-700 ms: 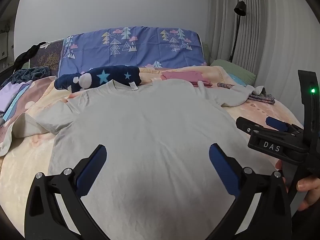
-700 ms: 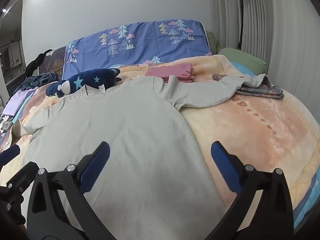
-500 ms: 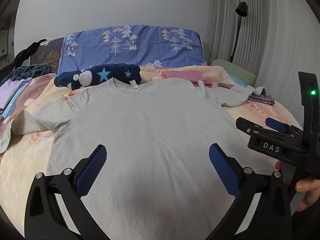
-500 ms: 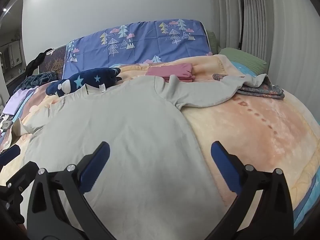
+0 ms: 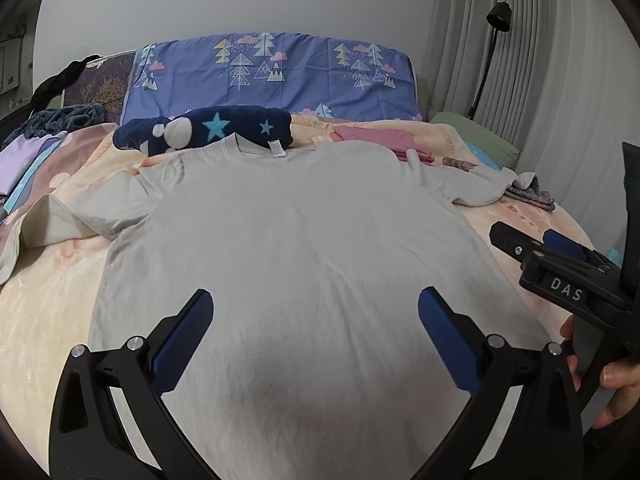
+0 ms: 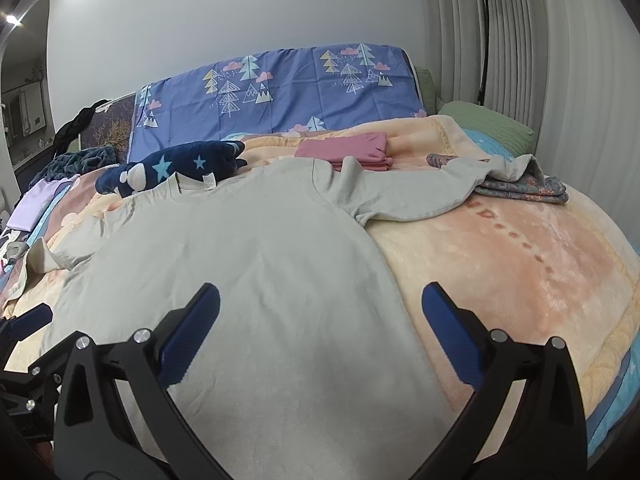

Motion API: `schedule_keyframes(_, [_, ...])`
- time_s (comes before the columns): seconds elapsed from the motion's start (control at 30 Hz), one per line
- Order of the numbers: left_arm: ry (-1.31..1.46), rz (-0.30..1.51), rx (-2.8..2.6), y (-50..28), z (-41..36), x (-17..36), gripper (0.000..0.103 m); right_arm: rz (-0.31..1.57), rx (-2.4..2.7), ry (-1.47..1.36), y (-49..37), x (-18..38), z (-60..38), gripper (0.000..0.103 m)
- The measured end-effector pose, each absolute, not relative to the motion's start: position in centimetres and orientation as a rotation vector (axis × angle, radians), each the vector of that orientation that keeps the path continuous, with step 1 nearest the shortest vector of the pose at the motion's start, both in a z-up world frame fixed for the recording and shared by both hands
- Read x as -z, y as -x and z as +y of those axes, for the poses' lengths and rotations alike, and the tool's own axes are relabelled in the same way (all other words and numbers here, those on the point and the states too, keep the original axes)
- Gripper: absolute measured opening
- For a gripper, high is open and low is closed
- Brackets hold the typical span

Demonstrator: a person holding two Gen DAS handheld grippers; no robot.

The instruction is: Fold small clothes

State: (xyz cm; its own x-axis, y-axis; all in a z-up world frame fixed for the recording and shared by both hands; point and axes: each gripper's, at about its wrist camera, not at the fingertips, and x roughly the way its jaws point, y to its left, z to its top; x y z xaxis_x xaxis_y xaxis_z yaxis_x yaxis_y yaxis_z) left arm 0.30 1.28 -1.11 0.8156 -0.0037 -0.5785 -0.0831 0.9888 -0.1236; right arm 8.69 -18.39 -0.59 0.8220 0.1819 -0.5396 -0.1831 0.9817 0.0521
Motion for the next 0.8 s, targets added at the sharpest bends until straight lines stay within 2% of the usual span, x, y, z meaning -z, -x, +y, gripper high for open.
schedule_keyframes(0.8, [0.184,0.649,-0.043,-0.56,1.95,1.72,0.102,0.568,-0.207,0.026,-8.35,0.41,-17.80,0.101])
